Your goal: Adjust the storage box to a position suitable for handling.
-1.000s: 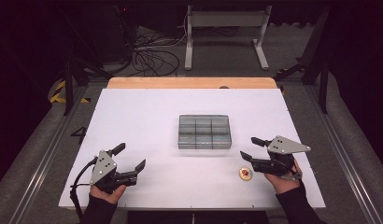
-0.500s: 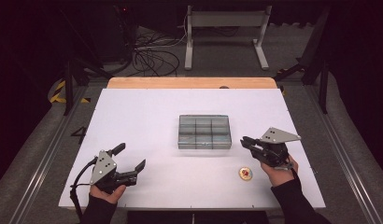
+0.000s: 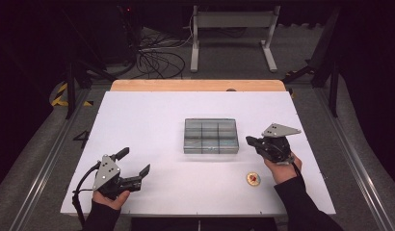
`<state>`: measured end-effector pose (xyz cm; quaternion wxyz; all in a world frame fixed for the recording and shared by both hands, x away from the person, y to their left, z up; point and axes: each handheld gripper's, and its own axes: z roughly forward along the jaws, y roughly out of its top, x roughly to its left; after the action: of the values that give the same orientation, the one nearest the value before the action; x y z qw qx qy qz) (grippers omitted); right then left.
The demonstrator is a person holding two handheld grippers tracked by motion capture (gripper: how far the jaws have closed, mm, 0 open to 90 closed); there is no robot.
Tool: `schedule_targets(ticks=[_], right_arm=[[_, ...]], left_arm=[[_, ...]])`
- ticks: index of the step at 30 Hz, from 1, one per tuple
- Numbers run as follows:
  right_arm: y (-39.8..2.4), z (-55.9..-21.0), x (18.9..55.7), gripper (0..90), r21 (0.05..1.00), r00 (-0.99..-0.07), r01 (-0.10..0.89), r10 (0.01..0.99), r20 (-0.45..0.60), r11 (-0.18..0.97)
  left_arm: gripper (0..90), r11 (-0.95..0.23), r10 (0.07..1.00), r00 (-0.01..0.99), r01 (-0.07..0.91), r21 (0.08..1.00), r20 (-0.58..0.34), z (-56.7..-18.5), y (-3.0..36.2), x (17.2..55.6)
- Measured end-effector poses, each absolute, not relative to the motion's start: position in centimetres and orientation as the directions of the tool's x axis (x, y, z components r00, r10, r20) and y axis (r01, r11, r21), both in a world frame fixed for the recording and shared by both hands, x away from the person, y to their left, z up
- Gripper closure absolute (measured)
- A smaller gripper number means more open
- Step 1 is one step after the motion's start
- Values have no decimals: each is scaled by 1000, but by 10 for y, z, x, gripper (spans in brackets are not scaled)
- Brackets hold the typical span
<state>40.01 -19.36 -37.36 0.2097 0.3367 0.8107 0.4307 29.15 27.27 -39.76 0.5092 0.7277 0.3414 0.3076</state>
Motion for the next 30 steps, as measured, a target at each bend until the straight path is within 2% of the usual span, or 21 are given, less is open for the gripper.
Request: schedule_targets(ticks=[7, 30], right_arm=[[-190, -382, 420, 900, 826, -667, 412, 745, -15, 385], [-176, -407, 452, 900, 764, -635, 507, 772, 18, 398]], left_arm=[[124, -248, 811, 577, 185, 951, 100, -398, 273, 292], [125, -244, 811, 577, 188, 951, 94, -399, 273, 293]])
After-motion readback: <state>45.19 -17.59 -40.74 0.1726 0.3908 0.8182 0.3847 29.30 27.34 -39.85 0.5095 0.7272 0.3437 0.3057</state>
